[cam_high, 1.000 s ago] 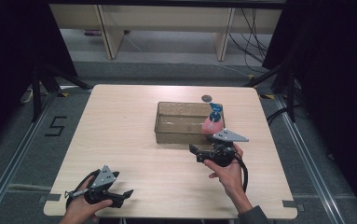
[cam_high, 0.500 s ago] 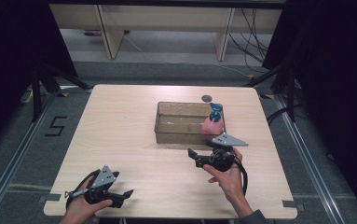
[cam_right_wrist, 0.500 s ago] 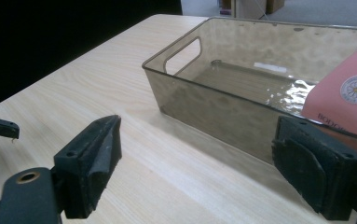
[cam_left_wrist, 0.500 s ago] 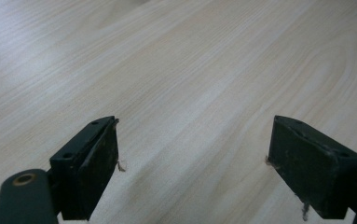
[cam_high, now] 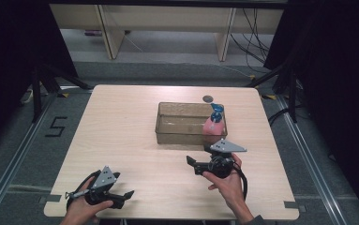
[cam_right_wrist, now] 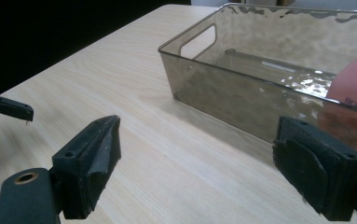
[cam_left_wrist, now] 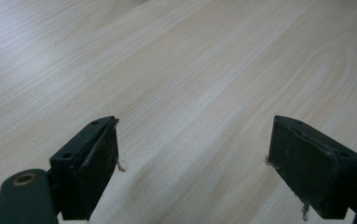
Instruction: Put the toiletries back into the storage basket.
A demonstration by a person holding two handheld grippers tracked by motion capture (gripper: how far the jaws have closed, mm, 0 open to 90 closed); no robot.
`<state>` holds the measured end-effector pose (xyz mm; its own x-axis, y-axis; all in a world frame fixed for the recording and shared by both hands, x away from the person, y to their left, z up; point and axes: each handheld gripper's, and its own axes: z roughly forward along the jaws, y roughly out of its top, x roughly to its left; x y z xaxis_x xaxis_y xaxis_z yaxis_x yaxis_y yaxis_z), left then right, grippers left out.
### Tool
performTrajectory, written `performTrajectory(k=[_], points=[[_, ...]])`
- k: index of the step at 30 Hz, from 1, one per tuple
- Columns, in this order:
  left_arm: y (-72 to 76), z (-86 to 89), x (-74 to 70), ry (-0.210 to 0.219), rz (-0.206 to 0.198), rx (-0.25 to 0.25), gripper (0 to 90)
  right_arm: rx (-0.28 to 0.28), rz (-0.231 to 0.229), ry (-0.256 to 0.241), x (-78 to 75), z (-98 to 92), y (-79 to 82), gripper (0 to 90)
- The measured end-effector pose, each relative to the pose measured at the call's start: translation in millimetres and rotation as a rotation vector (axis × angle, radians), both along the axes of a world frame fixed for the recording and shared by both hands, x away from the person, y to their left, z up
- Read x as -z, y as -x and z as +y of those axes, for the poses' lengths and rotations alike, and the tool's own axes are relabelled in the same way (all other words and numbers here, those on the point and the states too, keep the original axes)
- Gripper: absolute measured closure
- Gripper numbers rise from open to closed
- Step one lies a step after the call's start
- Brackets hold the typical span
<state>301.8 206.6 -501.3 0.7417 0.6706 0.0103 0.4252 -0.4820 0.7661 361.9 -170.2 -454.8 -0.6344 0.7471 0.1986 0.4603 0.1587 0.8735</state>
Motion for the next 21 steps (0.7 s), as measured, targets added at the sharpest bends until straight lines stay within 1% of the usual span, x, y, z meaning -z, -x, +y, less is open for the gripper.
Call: performTrajectory(k=[1, 2, 3, 5, 6, 7, 8, 9, 10, 11, 12, 13, 14, 15, 16, 17, 18, 19, 20, 21], points=[[0.0, -0.1, 0.1, 0.000, 0.000, 0.000, 15.4, -0.024, -0.016, 0.006, 1.5, -0.3, -1.2, 15.8], [0.0, 0.0, 0.1, 0.000, 0.000, 0.000, 15.4, -0.014, 0.017, -0.001, 0.9, 0.5, 1.7, 15.8], [0.0, 0.0, 0.1, 0.001, 0.000, -0.001, 15.4, -0.022, -0.008, 0.017, 2.0, 0.0, 0.8, 15.9], [0.1, -0.2, 0.2, 0.005, 0.000, -0.003, 15.4, -0.013, 0.003, 0.020, 3.7, 1.1, 2.0, 15.9], [0.4, -1.1, 0.7, 0.019, 0.001, -0.010, 15.4, -0.026, -0.009, 0.017, 4.9, 1.1, 1.6, 15.8], [0.4, -1.0, 0.7, 0.019, 0.001, -0.009, 15.4, -0.022, -0.013, 0.029, 3.8, 0.4, 3.4, 15.9], [0.4, -1.0, 0.7, 0.018, 0.001, -0.009, 15.4, -0.031, 0.008, 0.013, 4.5, 1.5, 4.5, 15.9], [0.3, -0.9, 0.7, 0.016, 0.001, -0.008, 15.4, -0.037, 0.007, 0.022, 4.5, 1.2, 4.7, 15.9], [-0.1, 0.2, 0.0, 0.000, 0.000, 0.000, 15.4, -0.036, 0.002, 0.018, 4.8, 1.0, 6.1, 15.9], [0.0, 0.1, 0.1, 0.000, 0.000, -0.001, 15.4, -0.034, 0.001, 0.026, 5.3, 1.1, 6.7, 15.9], [0.0, 0.0, 0.1, 0.000, -0.001, -0.001, 15.4, -0.044, -0.016, 0.026, 6.4, 1.3, 6.0, 15.9], [0.0, 0.0, 0.0, 0.000, 0.000, -0.001, 15.4, -0.030, 0.046, -0.011, 4.7, 2.8, 11.5, 15.9], [0.0, 0.0, 0.1, 0.000, 0.000, -0.001, 15.4, -0.046, 0.013, 0.008, 5.3, 1.4, 10.1, 15.9], [-0.1, 0.1, 0.1, 0.000, 0.000, -0.001, 15.4, -0.051, 0.011, 0.007, 5.8, 1.6, 10.5, 15.9], [0.0, 0.1, 0.2, 0.000, 0.000, -0.001, 15.4, -0.037, 0.022, 0.004, 6.3, 2.4, 11.9, 15.9], [0.0, 0.1, 0.2, 0.000, 0.000, -0.001, 15.4, -0.053, 0.019, 0.002, 5.8, 1.5, 12.7, 15.9], [0.0, 0.1, 0.1, 0.000, 0.000, -0.001, 15.4, -0.044, 0.016, 0.004, 6.3, 1.8, 14.1, 15.9], [0.4, -1.0, 0.8, 0.017, 0.001, -0.009, 15.4, -0.049, 0.022, -0.005, 6.6, 1.4, 14.6, 15.9], [0.0, 0.1, 0.1, 0.000, 0.000, -0.001, 15.4, -0.057, 0.017, -0.001, 7.1, 1.2, 15.0, 15.9], [-0.1, 0.1, 0.1, -0.001, 0.000, -0.001, 15.4, -0.061, 0.010, 0.012, 6.7, 0.2, 15.5, 15.9]])
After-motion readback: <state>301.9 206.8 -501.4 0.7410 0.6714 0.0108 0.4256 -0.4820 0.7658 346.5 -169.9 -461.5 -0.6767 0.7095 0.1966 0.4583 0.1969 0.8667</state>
